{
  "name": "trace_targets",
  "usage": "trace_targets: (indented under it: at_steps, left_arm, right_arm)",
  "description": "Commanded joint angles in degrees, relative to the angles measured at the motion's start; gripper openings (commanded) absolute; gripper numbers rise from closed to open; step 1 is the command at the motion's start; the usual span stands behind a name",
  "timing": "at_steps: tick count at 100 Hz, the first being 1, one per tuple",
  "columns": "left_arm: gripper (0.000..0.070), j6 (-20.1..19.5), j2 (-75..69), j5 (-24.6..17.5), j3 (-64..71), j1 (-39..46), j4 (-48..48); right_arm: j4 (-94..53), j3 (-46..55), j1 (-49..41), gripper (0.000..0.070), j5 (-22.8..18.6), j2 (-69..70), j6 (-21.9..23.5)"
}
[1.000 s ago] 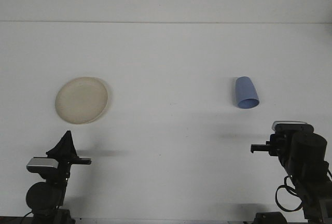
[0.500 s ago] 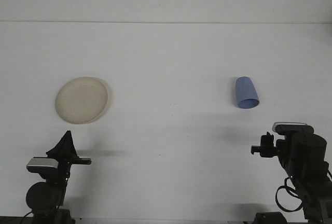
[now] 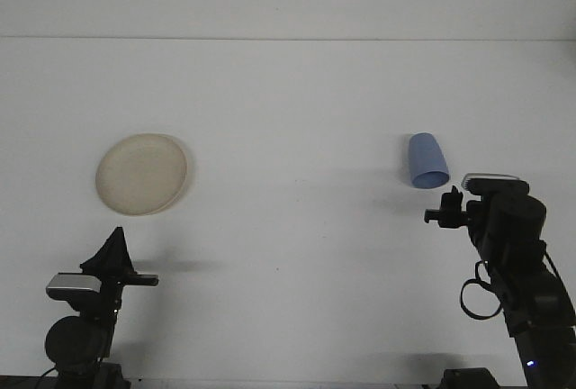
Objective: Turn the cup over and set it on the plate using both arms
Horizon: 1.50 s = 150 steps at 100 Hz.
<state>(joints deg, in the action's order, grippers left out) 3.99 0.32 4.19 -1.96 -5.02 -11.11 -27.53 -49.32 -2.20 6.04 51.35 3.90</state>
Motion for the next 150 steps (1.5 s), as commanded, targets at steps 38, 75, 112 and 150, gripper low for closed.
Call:
trace_targets:
  at_steps: [38,75,112,150]
  left_arm:
    - [0.0011,0.13,-0.09,-0.13,1.14,-0.09,-0.76]
    - [0.0011,0.13,-0.09,-0.13,1.14,-0.09,-0.76]
    - [0.0011,0.13,-0.09,-0.13,1.14,-0.09,-0.76]
    - [0.0011,0.13,-0.09,-0.13,1.14,-0.09,-0.76]
  right_arm:
    - [34.34,23.61,1.81,0.0375,0.02,5.16,3.61]
    - [56.13,26.03,5.7,0.0374,-2.54,19.87,1.92]
    - [70.07,22.91,9.79,0.0374,-10.54,37.38,1.49]
    - [71.63,14.64,10.14,0.0373,-12.68,46.6,-0.63]
